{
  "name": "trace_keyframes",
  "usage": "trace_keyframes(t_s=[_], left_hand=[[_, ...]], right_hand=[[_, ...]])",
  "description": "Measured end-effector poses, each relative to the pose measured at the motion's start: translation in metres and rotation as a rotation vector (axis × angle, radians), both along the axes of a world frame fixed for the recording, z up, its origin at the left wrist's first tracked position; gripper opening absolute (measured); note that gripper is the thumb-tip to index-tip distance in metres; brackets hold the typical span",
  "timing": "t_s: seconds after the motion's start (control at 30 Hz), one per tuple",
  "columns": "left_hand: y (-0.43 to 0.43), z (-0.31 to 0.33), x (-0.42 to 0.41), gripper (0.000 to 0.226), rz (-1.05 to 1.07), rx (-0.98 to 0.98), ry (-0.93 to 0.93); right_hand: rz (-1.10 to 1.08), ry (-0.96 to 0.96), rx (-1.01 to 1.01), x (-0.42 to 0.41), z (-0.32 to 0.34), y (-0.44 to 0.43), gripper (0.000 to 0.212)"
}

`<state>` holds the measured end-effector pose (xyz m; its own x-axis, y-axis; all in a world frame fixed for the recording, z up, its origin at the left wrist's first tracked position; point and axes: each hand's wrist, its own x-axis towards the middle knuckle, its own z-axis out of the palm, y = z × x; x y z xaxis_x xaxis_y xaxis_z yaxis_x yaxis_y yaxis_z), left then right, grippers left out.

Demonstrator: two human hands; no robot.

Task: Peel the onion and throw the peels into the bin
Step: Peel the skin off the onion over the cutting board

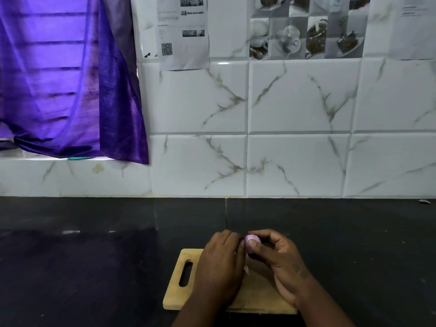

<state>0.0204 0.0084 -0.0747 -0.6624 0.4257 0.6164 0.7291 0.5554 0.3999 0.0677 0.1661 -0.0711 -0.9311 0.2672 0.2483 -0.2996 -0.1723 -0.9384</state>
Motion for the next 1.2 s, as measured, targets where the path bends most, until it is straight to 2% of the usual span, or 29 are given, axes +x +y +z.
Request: trace_keyframes(t_s=[0.1, 0.3, 0.4, 0.5, 0.63, 0.73, 0.87, 0.97, 1.03, 1.13, 1.2], left_hand=[[0.0, 0.0, 0.0, 0.022, -0.008, -0.006, -0.028], [0.0, 0.002, 0.0, 0.018, -0.019, -0.011, -0.057], [0.0, 0.005, 0.001, 0.008, -0.003, 0.025, -0.073], [-0.001, 0.004, -0.003, 0.017, 0.019, 0.117, -0.103], [0.0, -0.001, -0.009, 0.027, 0.044, 0.202, -0.156], [-0.001, -0.003, -0.011, 0.029, 0.06, 0.203, -0.159], [-0.001, -0.003, -0.01, 0.016, 0.111, 0.162, -0.114], [-0.003, -0.003, -0.014, 0.029, 0.172, 0.2, -0.112], [-0.004, -0.004, -0.014, 0.021, 0.126, 0.246, -0.114], [-0.005, -0.003, -0.01, 0.038, -0.101, 0.301, -0.174], [-0.005, -0.001, -0.006, 0.039, -0.247, 0.295, -0.224]], right_hand=[[-0.01, 0.002, 0.018, -0.002, -0.001, 0.0, 0.026], [-0.019, 0.02, 0.048, -0.003, -0.003, 0.001, 0.03], [0.001, 0.03, 0.026, -0.003, -0.002, 0.0, 0.031], [0.065, 0.04, -0.033, -0.003, -0.001, -0.002, 0.033], [0.135, 0.046, -0.161, -0.004, -0.002, 0.0, 0.046], [0.127, 0.045, -0.186, -0.007, -0.004, 0.002, 0.035], [0.114, 0.035, -0.161, -0.008, -0.002, 0.001, 0.038], [0.089, 0.015, -0.18, -0.008, -0.001, 0.002, 0.03], [0.078, -0.012, -0.173, -0.008, -0.002, 0.001, 0.026], [0.094, -0.048, -0.172, -0.009, -0.003, 0.001, 0.028], [0.122, -0.057, -0.183, -0.009, -0.002, 0.001, 0.03]])
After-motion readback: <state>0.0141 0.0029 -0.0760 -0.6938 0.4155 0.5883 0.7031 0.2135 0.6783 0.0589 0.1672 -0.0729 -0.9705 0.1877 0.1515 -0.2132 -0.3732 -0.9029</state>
